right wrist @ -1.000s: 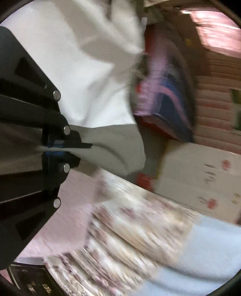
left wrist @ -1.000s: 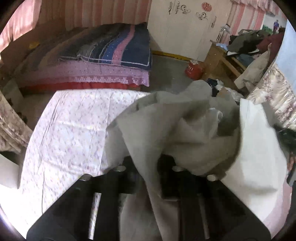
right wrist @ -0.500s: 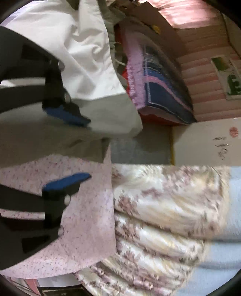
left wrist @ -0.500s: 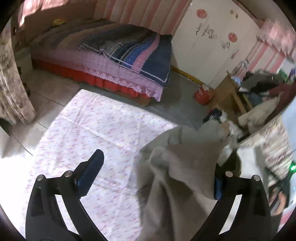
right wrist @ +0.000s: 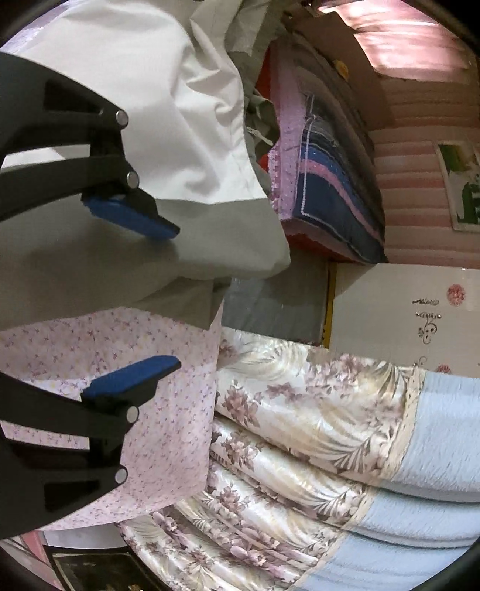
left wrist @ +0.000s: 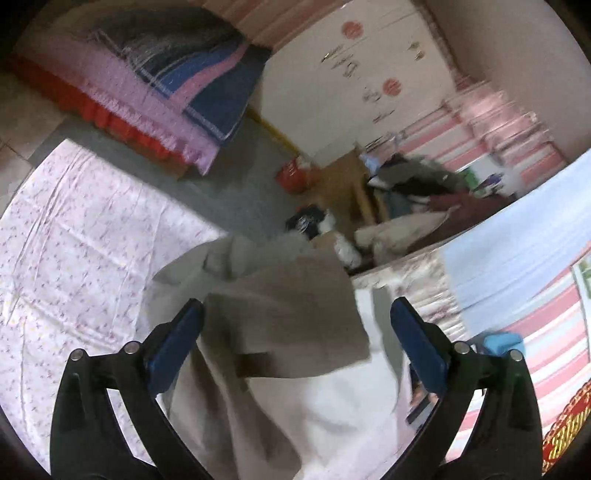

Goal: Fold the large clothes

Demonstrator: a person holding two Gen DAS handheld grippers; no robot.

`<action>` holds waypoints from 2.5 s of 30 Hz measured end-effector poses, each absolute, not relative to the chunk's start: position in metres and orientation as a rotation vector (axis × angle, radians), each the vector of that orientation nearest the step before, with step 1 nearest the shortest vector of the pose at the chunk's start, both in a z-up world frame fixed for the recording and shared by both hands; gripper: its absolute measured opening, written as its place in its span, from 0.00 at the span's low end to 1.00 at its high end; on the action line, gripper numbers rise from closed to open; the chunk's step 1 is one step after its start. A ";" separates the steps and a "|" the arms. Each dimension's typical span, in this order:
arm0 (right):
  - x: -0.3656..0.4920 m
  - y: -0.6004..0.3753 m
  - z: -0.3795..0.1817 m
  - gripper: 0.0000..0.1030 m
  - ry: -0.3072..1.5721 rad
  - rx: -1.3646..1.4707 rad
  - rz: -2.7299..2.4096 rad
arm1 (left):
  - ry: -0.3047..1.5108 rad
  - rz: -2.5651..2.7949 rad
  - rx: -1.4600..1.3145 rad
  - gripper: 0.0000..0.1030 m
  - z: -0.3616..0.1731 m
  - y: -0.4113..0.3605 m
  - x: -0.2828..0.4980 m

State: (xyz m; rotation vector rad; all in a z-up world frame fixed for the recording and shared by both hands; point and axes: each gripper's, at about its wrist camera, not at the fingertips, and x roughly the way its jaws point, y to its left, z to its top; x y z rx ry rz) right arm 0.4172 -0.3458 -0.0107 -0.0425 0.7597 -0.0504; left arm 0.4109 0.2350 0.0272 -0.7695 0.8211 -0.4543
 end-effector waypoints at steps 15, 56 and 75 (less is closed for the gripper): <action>0.475 -0.309 -0.048 0.02 0.940 -0.112 -0.008 | 0.848 -0.138 -0.487 0.97 0.025 0.249 0.366; 0.372 -0.345 -0.044 0.76 0.804 0.068 0.068 | 0.786 0.114 -0.204 0.97 0.003 0.187 0.300; 0.338 -0.370 -0.105 0.97 0.844 0.375 0.179 | 0.936 -0.100 -0.262 0.97 -0.087 0.127 0.303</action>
